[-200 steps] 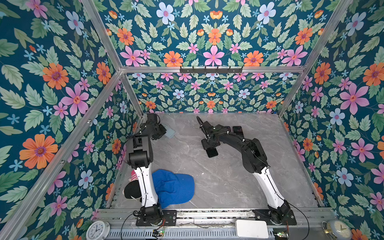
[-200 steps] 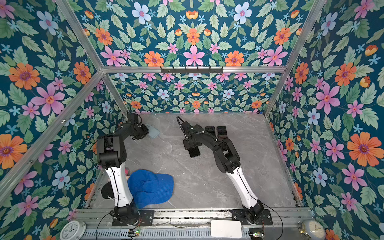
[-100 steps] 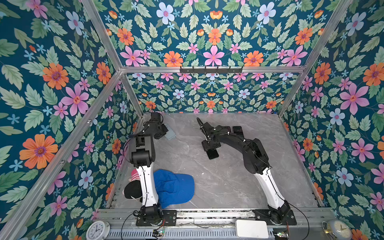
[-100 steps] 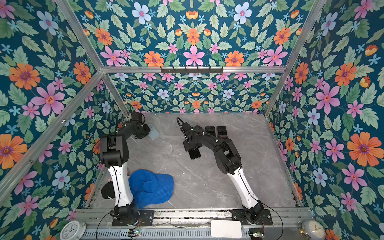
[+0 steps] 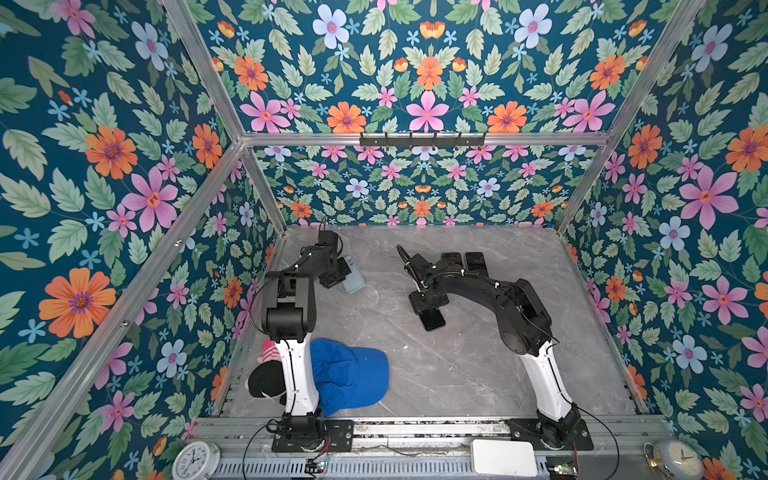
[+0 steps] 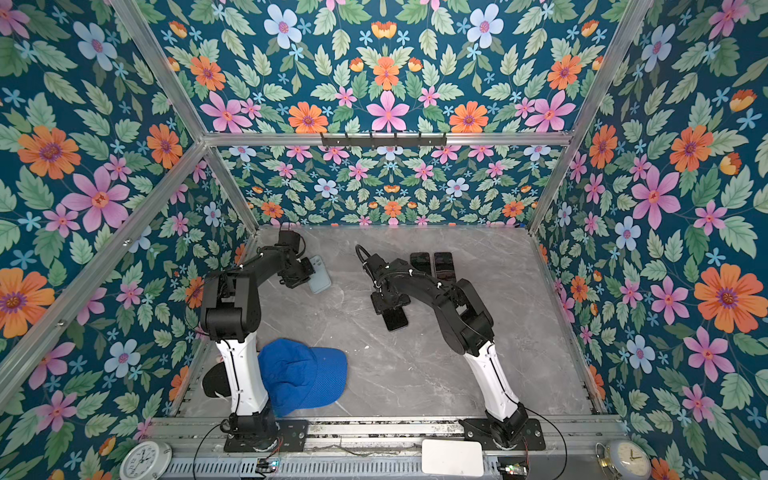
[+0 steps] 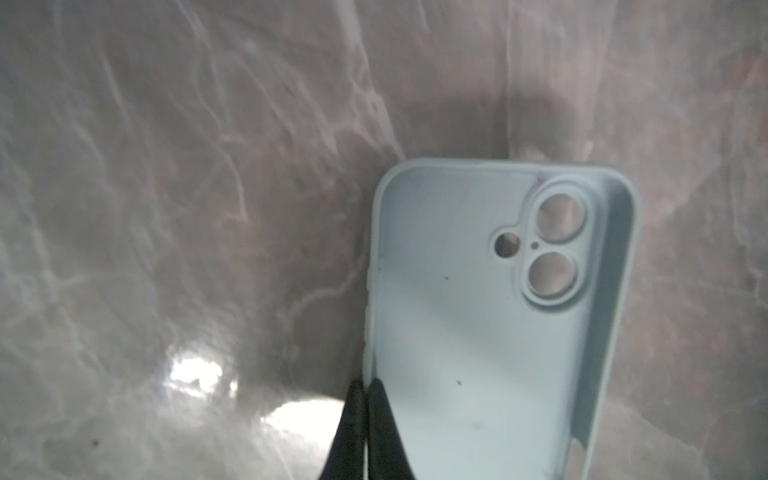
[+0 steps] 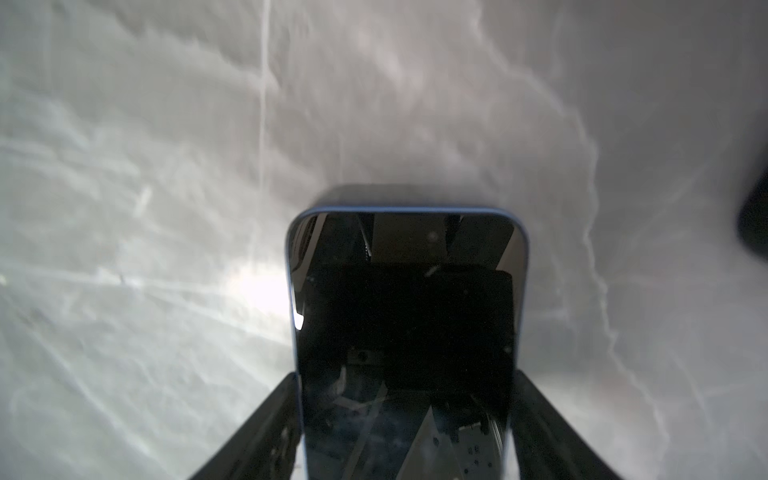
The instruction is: Put the phone into the phone case
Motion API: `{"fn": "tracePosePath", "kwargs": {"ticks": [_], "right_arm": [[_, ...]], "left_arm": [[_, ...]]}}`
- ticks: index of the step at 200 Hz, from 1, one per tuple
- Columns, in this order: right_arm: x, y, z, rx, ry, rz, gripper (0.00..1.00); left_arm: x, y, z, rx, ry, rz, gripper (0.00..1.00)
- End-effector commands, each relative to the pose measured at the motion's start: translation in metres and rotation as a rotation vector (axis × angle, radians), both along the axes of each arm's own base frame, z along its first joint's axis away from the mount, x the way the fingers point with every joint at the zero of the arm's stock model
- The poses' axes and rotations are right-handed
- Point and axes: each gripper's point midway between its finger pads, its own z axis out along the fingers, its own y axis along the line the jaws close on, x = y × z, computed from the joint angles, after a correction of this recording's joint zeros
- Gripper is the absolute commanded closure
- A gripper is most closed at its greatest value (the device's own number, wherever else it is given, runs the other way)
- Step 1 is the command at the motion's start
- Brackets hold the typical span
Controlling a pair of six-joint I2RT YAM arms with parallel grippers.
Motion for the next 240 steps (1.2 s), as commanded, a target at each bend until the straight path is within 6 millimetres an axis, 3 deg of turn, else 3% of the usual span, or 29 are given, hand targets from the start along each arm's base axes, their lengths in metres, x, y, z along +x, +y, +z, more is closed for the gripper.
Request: {"fn": "tracePosePath", "kwargs": {"ticks": [1,65,129,163,191,209,240], "right_arm": [[-0.014,-0.011,0.003,-0.017,0.005,-0.017,0.44],[-0.059,-0.038,0.004,-0.028,0.027,-0.056,0.44],[-0.093,-0.041,-0.003,0.017,0.044,-0.070,0.44],[-0.096,-0.041,-0.004,0.056,0.029,-0.081,0.44],[-0.094,-0.037,-0.005,0.081,0.015,-0.083,0.44],[-0.093,-0.038,-0.005,0.088,-0.002,-0.076,0.44],[-0.090,-0.036,-0.003,0.117,-0.038,-0.063,0.45]], "left_arm": [[-0.013,-0.016,0.003,-0.014,0.012,-0.015,0.94],[-0.046,-0.084,-0.002,-0.049,0.040,-0.114,0.94],[-0.066,-0.141,-0.001,-0.122,0.050,-0.176,0.89],[-0.074,-0.159,0.000,-0.167,0.058,-0.193,0.85],[-0.082,-0.174,0.006,-0.246,0.054,-0.222,0.72],[-0.089,-0.180,0.019,-0.295,0.024,-0.258,0.64],[-0.103,-0.195,0.048,-0.417,-0.049,-0.349,0.59]]}}
